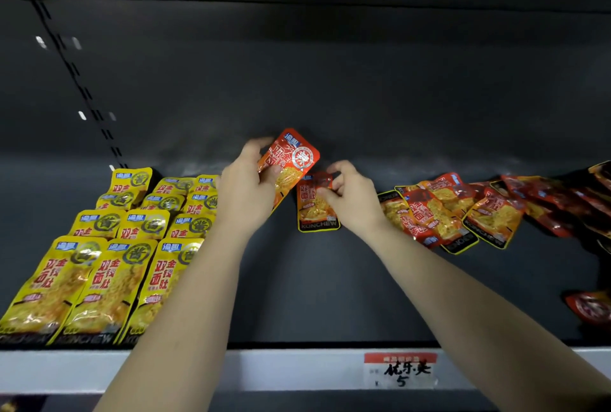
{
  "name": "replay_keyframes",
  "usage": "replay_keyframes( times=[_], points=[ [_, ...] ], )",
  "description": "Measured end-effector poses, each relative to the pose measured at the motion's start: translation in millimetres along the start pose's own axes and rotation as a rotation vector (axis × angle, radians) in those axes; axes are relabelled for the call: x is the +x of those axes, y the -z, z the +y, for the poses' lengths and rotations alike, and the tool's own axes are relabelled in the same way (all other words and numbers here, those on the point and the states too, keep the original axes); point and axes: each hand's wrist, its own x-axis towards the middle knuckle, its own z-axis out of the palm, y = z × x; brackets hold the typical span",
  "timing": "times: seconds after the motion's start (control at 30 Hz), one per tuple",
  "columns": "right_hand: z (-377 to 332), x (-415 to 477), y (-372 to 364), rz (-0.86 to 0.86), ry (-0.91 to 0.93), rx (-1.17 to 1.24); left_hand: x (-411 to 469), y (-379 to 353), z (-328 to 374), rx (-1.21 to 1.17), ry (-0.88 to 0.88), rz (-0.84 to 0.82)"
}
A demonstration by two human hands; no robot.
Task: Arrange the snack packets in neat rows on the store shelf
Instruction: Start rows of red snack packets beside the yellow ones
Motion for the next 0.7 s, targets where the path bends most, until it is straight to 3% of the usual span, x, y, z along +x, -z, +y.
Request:
replay_keyframes(
  times=[0.53, 0.7],
  points=[
    [1.2, -4.3, 2.2, 0.025, 0.048, -0.096, -0.9, 1.4, -0.2, -0.029, 0.008, 0.006],
    [0.4, -5.6, 4.3, 0.063, 0.031, -0.028, -1.0, 1.2, 0.3, -0.027, 0.012, 0.001]
  ],
)
